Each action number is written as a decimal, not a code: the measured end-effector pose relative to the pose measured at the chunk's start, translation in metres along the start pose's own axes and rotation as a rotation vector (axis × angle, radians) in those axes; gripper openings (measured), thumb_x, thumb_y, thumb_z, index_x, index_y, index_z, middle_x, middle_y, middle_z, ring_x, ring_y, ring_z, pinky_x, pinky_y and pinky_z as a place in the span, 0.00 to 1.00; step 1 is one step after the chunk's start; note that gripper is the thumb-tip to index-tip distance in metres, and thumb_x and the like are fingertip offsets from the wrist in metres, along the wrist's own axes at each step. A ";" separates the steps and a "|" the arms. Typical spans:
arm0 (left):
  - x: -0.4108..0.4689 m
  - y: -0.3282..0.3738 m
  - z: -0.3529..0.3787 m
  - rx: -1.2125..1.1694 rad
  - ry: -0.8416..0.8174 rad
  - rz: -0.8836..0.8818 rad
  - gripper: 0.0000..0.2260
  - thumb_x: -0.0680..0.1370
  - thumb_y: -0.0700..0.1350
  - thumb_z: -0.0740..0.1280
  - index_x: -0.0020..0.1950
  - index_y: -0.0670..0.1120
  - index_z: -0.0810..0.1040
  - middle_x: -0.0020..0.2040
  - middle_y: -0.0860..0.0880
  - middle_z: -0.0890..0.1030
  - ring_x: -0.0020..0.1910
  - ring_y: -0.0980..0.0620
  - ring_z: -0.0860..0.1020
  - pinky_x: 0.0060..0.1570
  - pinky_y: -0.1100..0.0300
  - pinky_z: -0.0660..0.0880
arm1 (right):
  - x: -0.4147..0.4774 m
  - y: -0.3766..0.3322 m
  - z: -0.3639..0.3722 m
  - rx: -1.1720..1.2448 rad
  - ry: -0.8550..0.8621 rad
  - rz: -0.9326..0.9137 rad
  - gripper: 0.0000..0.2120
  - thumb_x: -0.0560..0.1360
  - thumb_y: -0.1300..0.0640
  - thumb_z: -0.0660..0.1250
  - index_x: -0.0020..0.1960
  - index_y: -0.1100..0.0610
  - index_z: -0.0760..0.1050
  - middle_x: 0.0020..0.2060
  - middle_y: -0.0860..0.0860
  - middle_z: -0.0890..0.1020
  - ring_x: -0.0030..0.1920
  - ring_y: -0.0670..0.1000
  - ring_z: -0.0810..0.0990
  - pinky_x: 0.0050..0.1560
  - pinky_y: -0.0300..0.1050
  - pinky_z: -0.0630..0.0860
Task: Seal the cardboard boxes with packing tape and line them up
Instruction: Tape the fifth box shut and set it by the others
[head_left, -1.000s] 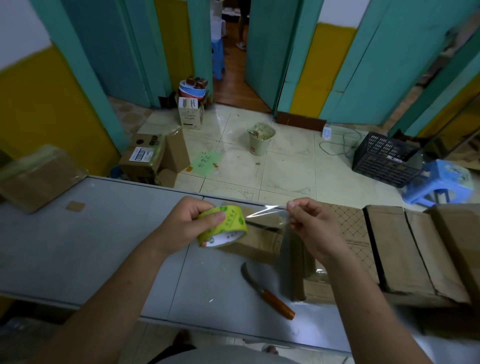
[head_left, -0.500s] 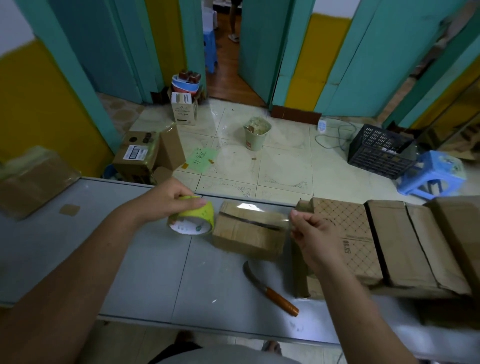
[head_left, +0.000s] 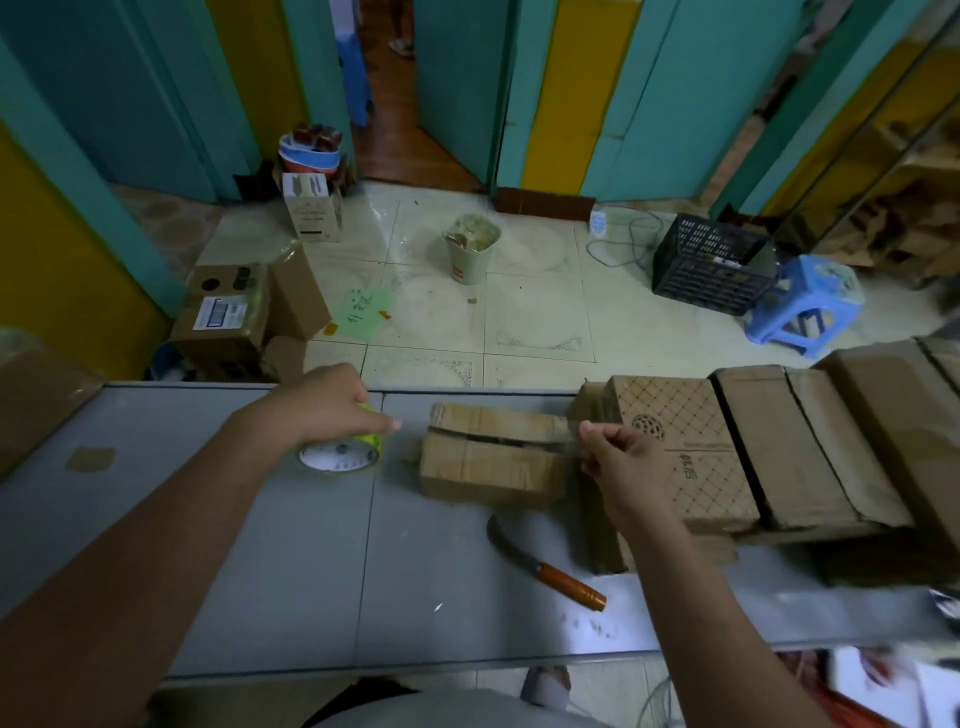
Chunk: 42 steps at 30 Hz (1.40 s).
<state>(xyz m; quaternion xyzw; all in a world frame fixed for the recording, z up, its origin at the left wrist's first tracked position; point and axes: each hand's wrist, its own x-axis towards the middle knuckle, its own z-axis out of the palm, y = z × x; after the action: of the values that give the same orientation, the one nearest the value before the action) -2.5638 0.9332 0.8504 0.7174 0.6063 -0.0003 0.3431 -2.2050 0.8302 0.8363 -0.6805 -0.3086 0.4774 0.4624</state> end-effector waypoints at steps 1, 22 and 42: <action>0.004 -0.001 0.000 0.002 -0.013 -0.004 0.29 0.72 0.65 0.79 0.31 0.48 0.67 0.29 0.49 0.60 0.26 0.51 0.60 0.34 0.55 0.55 | 0.000 0.001 0.003 -0.026 0.028 -0.006 0.08 0.81 0.57 0.71 0.47 0.61 0.84 0.45 0.61 0.85 0.48 0.59 0.82 0.54 0.54 0.81; 0.051 -0.022 0.004 0.034 -0.110 0.034 0.29 0.69 0.67 0.78 0.24 0.50 0.68 0.26 0.53 0.62 0.26 0.53 0.63 0.35 0.56 0.60 | -0.003 0.025 0.030 -0.287 0.211 -0.121 0.09 0.82 0.54 0.69 0.46 0.55 0.82 0.37 0.52 0.85 0.40 0.51 0.84 0.45 0.49 0.83; 0.053 0.014 -0.003 0.134 -0.582 0.168 0.12 0.86 0.52 0.66 0.54 0.50 0.87 0.52 0.51 0.85 0.54 0.50 0.82 0.61 0.54 0.76 | -0.005 0.017 0.034 0.054 0.284 0.076 0.14 0.84 0.54 0.65 0.49 0.65 0.80 0.40 0.59 0.82 0.45 0.60 0.81 0.55 0.66 0.80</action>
<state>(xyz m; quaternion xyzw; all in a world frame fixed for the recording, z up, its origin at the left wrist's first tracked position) -2.5390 0.9804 0.8376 0.7558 0.4197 -0.2176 0.4530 -2.2388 0.8308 0.8188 -0.7397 -0.2010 0.4015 0.5013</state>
